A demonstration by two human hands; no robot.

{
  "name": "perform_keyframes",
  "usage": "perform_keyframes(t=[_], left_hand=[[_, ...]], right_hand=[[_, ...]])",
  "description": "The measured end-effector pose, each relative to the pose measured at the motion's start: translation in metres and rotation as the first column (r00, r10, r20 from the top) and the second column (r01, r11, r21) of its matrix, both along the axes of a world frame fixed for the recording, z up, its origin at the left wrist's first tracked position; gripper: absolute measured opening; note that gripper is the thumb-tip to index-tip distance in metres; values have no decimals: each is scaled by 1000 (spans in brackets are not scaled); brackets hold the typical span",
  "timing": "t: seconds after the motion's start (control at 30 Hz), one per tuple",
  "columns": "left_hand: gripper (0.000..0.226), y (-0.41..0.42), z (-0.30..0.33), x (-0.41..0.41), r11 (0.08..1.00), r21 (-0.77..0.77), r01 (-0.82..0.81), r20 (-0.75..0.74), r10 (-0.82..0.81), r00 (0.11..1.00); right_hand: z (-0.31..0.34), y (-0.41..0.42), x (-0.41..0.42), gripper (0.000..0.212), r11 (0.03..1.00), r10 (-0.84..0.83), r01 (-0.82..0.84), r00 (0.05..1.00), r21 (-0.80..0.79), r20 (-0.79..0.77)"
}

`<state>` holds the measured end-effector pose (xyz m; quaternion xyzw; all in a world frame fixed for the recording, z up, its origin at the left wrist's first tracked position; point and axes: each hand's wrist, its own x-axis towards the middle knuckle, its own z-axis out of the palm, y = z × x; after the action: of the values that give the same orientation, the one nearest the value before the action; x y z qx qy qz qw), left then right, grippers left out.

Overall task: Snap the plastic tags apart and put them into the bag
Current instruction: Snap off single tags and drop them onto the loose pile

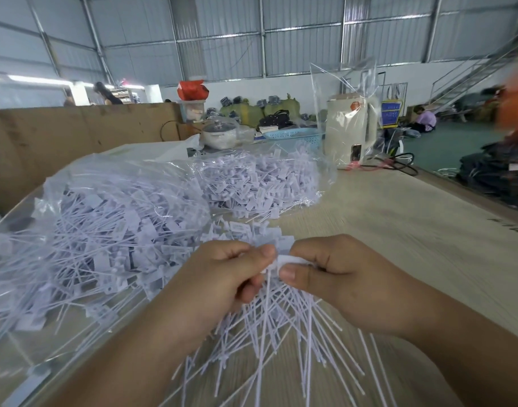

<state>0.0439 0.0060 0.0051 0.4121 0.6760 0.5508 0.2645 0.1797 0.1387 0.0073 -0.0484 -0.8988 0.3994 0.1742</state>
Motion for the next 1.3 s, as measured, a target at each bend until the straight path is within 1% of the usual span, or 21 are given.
perform_keyframes(t=[0.03,0.07,0.1,0.13,0.2,0.27,0.3,0.53,0.57,0.63,0.7,0.73,0.8,0.87,0.93,0.97,1.0,1.07,1.13,1.17,1.3], left_hand=[[36,1,1,0,999,9,32,166,-33,986],[33,1,2,-1,998,13,54,275,-55,960],[32,1,2,-2,998,4,63,298,-61,953],[32,1,1,-2,998,-12,63,248,-58,967],[39,1,-1,-4,998,-53,35,46,-33,998],[43,0,0,-4,998,-67,-13,-159,3,987],[44,0,1,-4,998,-63,-26,-209,13,978],[44,-3,3,-4,997,-66,-44,-325,20,946],[43,-3,4,-4,998,-65,-28,-275,10,961],[37,-2,6,-3,999,-42,25,-7,-25,1000],[33,-2,6,-3,996,-21,82,247,-74,966],[32,-2,6,-3,994,-29,102,296,-89,951],[32,-1,5,-4,991,-40,126,306,-108,946],[35,-2,7,-5,993,-52,103,195,-91,976],[39,-3,6,-6,994,-101,30,-85,-39,996],[40,-3,5,-8,994,-107,-4,-221,-20,975],[40,-4,4,-9,995,-101,-24,-302,-8,953],[40,-6,6,-9,996,-89,-27,-326,-3,945],[40,-6,7,-11,995,-98,3,-284,-31,958],[40,-6,8,-11,994,-101,32,-226,-54,973],[32,-5,12,-9,992,-27,122,92,-119,989]], right_hand=[[-1,1,0,25,1000,-4,5,1000,17,-20],[-2,1,0,26,999,-8,10,999,39,-33],[-3,2,0,26,998,-11,13,999,62,-38],[-3,2,-1,27,997,-12,15,999,82,-35],[-3,3,-1,26,992,-15,18,1000,126,-22],[-4,4,-1,27,987,-24,26,1000,159,-12],[-5,4,-1,28,986,-31,32,999,164,-6],[-2,2,-2,35,998,14,-16,999,60,39],[-1,1,-2,36,999,26,-27,999,35,41],[-1,1,-1,35,999,45,-45,999,-17,26],[-2,1,-1,27,999,42,-43,999,-29,-11],[-3,1,-1,24,999,35,-36,999,-22,-23],[-4,0,-1,27,1000,25,-25,999,6,-24],[-4,1,-1,28,999,19,-18,1000,39,-15],[-4,1,-2,31,996,7,-7,1000,93,1],[-4,1,-2,32,993,-2,1,1000,122,9],[-4,1,-2,32,990,-8,6,1000,138,12],[-4,0,-3,30,991,-5,4,1000,137,7],[-5,0,-2,30,992,4,-3,1000,127,-7],[-5,-1,-2,30,993,10,-8,1000,117,-20],[-3,-4,-2,28,991,27,-11,993,134,-118]])
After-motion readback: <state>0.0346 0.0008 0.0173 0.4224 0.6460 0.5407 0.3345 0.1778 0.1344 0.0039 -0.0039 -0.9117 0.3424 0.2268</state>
